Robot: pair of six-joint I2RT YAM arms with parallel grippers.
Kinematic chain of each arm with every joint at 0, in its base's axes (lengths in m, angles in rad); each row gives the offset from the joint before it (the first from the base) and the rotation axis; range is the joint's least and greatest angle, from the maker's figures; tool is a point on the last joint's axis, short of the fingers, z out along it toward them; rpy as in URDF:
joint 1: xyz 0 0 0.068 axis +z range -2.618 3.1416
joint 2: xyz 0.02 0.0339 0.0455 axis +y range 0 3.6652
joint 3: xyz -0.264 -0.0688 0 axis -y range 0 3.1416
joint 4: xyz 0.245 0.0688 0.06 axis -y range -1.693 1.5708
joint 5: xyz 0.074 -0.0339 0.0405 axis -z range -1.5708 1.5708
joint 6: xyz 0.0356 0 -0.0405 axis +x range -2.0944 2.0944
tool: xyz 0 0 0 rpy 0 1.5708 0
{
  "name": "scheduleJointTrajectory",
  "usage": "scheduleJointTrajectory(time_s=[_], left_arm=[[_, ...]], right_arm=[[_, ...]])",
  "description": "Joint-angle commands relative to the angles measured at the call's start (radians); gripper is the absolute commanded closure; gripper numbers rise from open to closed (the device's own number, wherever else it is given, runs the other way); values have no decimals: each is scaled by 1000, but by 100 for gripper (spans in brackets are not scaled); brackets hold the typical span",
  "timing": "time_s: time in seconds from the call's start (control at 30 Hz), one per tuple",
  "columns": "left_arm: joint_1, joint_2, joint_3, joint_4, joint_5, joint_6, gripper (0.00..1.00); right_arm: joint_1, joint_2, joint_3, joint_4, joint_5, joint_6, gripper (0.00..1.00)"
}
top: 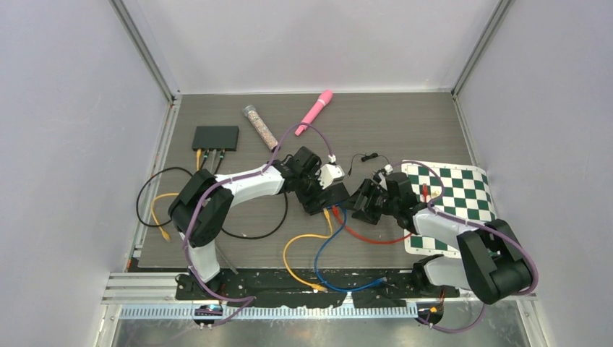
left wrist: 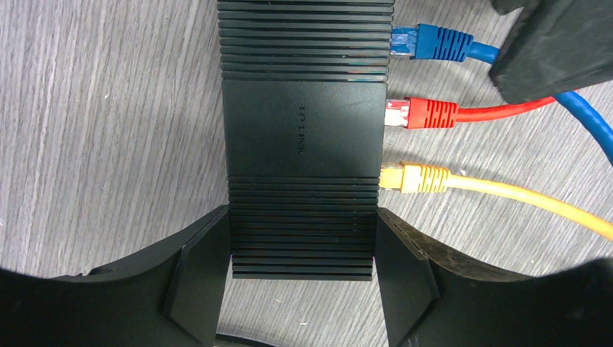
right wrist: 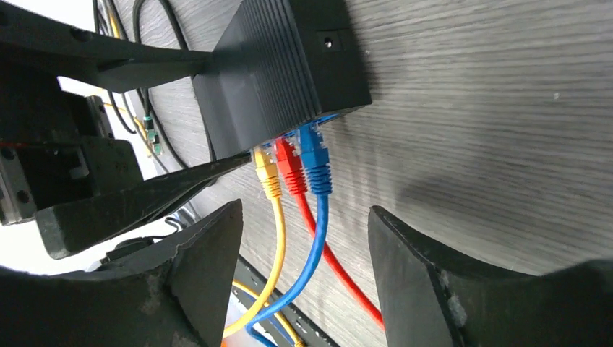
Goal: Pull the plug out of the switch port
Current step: Pull the connector from the switch port.
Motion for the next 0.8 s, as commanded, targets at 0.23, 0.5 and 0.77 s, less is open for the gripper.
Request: scheduleJointTrajectory(time_s=[0.23,0.5,0.77], left_arm=[[-6,26,-21,-122,41,-3,39],[-6,19,-24,-121,41,-3,39],[-6,20,-24,-123,39,-4,38]], right_arm=[[13,166,57,176,29,74,41],[3,250,84,216,6,75,63],[1,241,64,241,-2,58,78]])
